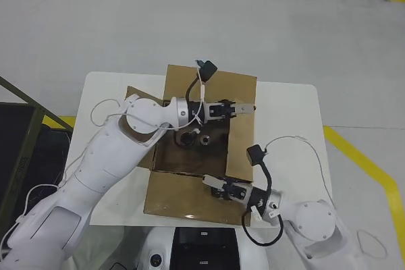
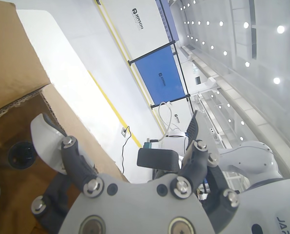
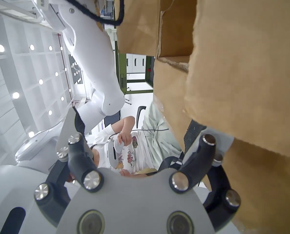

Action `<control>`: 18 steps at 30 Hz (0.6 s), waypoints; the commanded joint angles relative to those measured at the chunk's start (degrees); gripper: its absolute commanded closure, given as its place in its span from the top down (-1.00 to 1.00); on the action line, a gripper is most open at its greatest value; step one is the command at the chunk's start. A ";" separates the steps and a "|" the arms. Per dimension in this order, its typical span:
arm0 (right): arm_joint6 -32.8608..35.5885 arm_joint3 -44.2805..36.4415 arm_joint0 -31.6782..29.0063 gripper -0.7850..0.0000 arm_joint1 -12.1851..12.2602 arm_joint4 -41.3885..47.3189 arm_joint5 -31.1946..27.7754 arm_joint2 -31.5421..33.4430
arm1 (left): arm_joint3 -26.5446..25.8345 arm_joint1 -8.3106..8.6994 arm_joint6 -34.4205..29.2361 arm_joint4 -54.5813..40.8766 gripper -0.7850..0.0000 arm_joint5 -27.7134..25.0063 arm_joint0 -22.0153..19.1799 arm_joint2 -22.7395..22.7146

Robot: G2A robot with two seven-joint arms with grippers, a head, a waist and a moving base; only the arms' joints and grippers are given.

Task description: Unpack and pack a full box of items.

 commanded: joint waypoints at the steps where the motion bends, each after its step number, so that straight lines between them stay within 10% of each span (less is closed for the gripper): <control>1: -3.10 -0.24 -0.75 1.00 -0.03 -0.28 -0.89 0.00 | -0.35 -0.02 -0.56 -0.85 1.00 -0.04 0.28 -0.45; 18: -20.35 -9.81 -15.76 1.00 1.00 -8.43 -10.58 6.01 | -9.85 3.28 -4.40 0.78 1.00 -1.09 8.69 -16.04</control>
